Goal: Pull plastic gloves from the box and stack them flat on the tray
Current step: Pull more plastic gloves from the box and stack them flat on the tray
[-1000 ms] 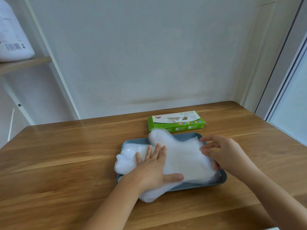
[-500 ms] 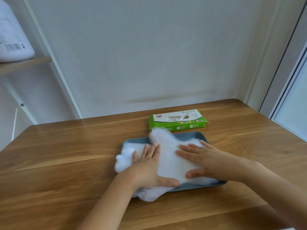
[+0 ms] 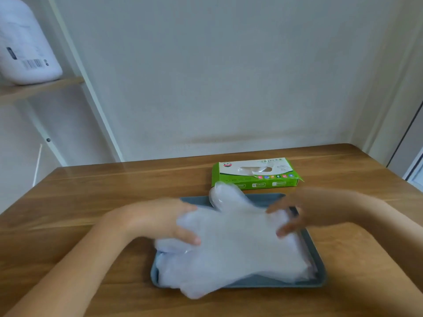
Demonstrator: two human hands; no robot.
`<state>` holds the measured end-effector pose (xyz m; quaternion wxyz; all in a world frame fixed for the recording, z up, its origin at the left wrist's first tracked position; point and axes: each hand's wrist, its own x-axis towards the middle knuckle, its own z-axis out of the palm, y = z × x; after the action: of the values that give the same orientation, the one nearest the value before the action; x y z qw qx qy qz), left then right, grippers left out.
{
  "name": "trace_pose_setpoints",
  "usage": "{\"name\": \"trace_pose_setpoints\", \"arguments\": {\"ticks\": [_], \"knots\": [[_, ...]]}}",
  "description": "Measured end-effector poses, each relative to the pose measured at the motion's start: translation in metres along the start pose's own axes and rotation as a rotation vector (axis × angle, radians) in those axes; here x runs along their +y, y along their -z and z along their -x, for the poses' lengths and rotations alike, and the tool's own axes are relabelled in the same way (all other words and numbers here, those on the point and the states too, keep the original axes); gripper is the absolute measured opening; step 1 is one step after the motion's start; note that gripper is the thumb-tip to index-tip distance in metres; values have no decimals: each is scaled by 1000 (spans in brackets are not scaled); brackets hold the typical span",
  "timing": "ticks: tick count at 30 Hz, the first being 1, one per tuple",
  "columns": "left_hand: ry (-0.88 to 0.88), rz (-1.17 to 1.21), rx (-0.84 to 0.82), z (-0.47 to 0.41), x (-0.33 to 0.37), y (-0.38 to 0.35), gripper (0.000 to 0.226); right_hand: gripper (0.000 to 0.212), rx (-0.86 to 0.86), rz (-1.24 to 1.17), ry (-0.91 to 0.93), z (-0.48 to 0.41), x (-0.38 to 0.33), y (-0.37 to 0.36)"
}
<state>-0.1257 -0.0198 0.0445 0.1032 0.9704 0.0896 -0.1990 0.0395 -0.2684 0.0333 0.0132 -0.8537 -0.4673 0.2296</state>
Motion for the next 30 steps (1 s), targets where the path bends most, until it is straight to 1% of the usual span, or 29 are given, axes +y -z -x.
{"name": "trace_pose_setpoints", "arguments": {"ticks": [2,3,4,6,9,11,13,16,18,21,22,24,26,29,30], "knots": [[-40,151,123,-9,-1,17,68,23,252,-145,7,-21,9,14],[-63,229,179,-17,0,24,58,11,393,-209,-3,-31,16,19],[-84,288,226,-29,-1,29,49,8,502,-236,-5,-43,23,23],[-116,360,277,-55,-3,34,39,14,589,-219,-22,-66,31,27],[-128,435,289,-99,-10,33,41,20,605,-168,4,-100,36,22],[-111,480,296,-124,-18,29,42,21,602,-211,21,-117,36,15],[-106,535,296,-143,-25,20,44,23,586,-255,-23,-127,33,7],[-132,577,271,-159,-35,8,55,26,624,-212,-65,-136,34,3],[-136,619,269,-163,-39,3,64,29,630,-213,-58,-139,33,3],[-172,706,246,-165,-43,-2,73,29,641,-214,-49,-140,33,5],[-189,725,236,-166,-45,-4,72,27,637,-212,-39,-141,33,6],[-218,759,233,-166,-45,-9,63,20,624,-174,-13,-141,33,6],[-242,748,229,-167,-47,-12,56,14,629,-155,24,-142,33,4],[-237,725,210,-167,-47,-11,56,10,616,-250,49,-140,34,3],[-229,725,199,-167,-46,-10,56,12,599,-304,49,-139,36,4]]}}
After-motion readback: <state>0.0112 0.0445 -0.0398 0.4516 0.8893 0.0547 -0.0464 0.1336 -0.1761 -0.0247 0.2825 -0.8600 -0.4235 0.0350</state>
